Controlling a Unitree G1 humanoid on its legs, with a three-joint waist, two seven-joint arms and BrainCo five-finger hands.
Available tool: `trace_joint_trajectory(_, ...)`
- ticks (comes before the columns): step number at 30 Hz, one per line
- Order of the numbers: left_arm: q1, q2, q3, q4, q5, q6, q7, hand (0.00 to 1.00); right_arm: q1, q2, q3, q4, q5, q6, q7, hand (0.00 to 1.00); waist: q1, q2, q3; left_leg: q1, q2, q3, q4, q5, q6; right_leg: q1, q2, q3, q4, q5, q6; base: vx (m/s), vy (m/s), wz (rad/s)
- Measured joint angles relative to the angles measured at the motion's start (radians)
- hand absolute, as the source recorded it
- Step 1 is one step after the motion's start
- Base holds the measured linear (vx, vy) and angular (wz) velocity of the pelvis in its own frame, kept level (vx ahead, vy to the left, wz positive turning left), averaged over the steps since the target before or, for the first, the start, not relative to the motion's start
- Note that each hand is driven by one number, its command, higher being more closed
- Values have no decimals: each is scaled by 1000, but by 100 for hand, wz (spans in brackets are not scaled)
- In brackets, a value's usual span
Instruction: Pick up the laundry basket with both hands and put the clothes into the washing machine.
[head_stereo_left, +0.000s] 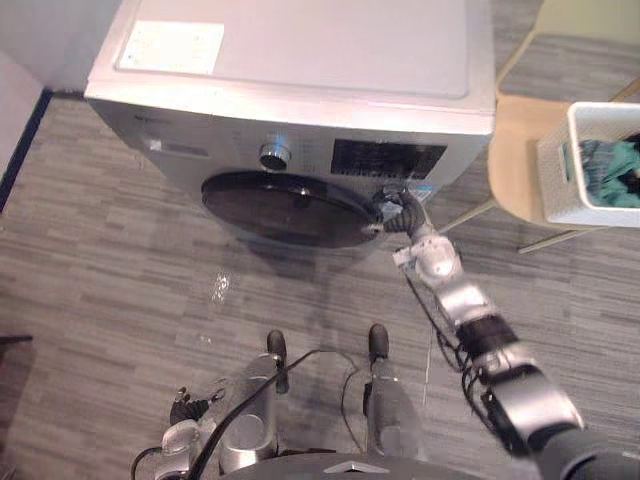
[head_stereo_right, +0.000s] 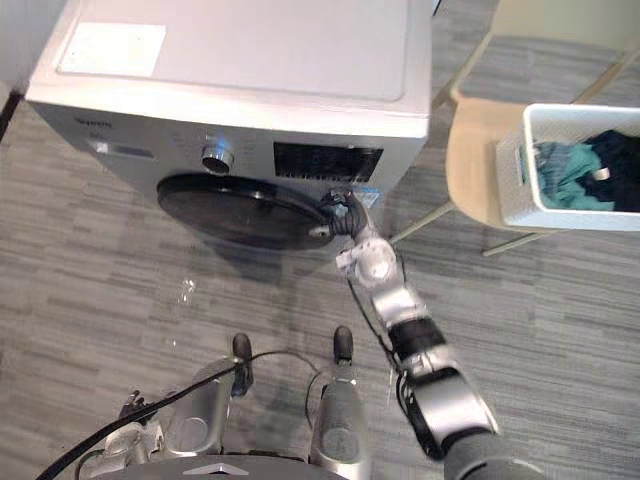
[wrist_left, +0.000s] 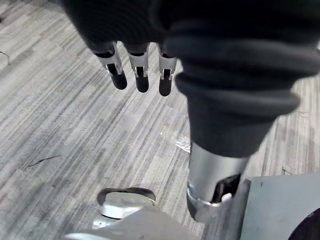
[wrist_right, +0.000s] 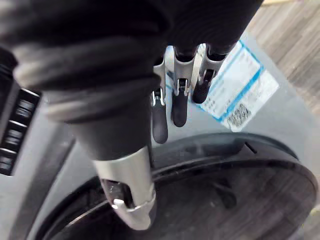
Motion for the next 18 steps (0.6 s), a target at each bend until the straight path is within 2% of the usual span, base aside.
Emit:
trace_joint_trajectory(2, 0, 0, -4, -1, -19, -1, -7, 0, -40, -33, 44, 56, 47, 1, 38, 0, 18, 2, 5, -22, -3, -6, -9, 20, 8, -20, -1, -5, -8, 12, 4, -19, -23, 12)
trace_joint_trajectory(4, 0, 0, -18, -2, -52, -4, -19, 0, -55, -47, 52, 70, 100, 3, 65, 0, 18, 17, 30, -31, -3, -26, -8, 27, 9, -14, 4, -19, -15, 23, 7, 3, -25, 18)
trace_joint_trajectory(7, 0, -1, -23, -2, -76, -7, -29, 0, -70, -57, 53, 89, 153, 4, 97, 0, 18, 20, 41, -37, -3, -29, -7, 29, 10, -17, 6, -21, -16, 25, 4, -3, -2, 3)
trace_joint_trajectory(18, -1, 14, -76, -34, -79, -19, -41, 0, -191, -37, 102, 312, 175, 41, 93, 0, 36, 31, 62, -37, -4, -36, -27, 39, 1, -17, 7, -24, -15, 18, -11, -27, 0, 2)
